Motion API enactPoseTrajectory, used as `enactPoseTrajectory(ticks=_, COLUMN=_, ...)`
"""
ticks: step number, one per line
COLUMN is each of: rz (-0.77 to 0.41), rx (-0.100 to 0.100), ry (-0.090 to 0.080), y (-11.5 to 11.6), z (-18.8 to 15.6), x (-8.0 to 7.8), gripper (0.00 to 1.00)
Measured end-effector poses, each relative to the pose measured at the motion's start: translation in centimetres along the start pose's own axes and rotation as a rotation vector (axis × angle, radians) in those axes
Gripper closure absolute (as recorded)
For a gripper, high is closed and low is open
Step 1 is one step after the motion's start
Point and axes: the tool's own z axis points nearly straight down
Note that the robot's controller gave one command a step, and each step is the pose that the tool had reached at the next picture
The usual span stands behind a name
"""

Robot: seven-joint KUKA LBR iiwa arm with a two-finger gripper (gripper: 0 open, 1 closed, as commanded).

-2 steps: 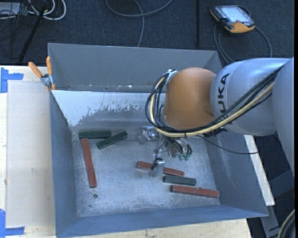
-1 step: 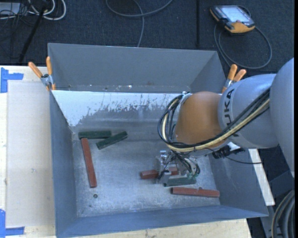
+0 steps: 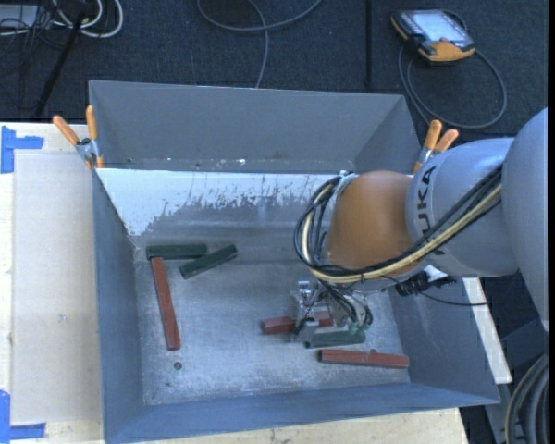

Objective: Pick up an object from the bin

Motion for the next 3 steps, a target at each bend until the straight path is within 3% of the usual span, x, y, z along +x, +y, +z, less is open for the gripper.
enactPoseTrajectory(ticks=1, rz=-0.014, rx=0.001, ry=0.003, y=2.6, z=-5.4, x=-2.5, gripper=1.0)
enactPoseTrajectory(ticks=2, rz=-0.107, rx=0.001, ry=-0.009, y=3.6, z=-9.3, x=-3.5, gripper=1.0)
enactPoseTrajectory(ticks=3, rz=-0.283, rx=0.0, ry=-0.003, y=-2.1, z=-15.4, x=1.6, gripper=1.0)
